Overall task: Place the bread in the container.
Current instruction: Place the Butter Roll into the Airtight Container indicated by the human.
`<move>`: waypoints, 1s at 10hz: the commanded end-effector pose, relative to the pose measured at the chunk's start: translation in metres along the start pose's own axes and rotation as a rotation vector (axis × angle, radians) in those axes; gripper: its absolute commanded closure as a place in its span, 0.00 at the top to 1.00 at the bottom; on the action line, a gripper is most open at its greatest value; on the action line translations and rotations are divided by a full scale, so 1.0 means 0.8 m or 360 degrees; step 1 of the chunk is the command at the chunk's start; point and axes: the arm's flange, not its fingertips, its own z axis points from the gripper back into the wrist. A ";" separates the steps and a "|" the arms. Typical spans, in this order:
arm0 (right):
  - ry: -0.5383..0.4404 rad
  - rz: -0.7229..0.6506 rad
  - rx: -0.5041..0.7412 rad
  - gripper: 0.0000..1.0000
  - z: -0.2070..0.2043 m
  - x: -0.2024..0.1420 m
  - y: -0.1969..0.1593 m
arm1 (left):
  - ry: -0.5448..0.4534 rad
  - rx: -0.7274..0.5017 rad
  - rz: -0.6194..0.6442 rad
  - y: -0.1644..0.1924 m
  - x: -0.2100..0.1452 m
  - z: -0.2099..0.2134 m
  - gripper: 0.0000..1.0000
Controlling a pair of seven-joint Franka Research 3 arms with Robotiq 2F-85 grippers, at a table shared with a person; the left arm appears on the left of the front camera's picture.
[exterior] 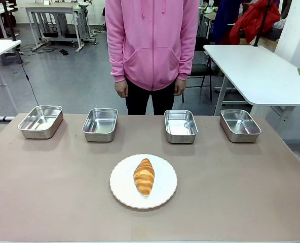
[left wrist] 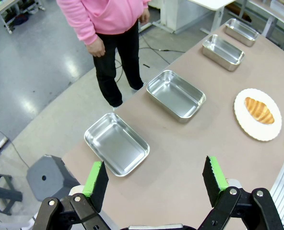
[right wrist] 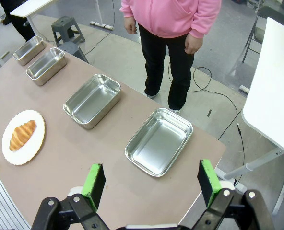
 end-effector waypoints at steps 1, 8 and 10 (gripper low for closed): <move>-0.0044 0.0019 0.0016 1.00 -0.002 0.001 -0.003 | -0.0011 -0.0008 -0.0011 -0.002 0.001 0.001 1.00; -0.0044 0.0019 0.0016 1.00 -0.002 0.001 -0.003 | -0.0011 -0.0008 -0.0011 -0.002 0.001 0.001 1.00; -0.0044 0.0019 0.0016 1.00 -0.002 0.001 -0.003 | -0.0011 -0.0008 -0.0011 -0.002 0.001 0.001 1.00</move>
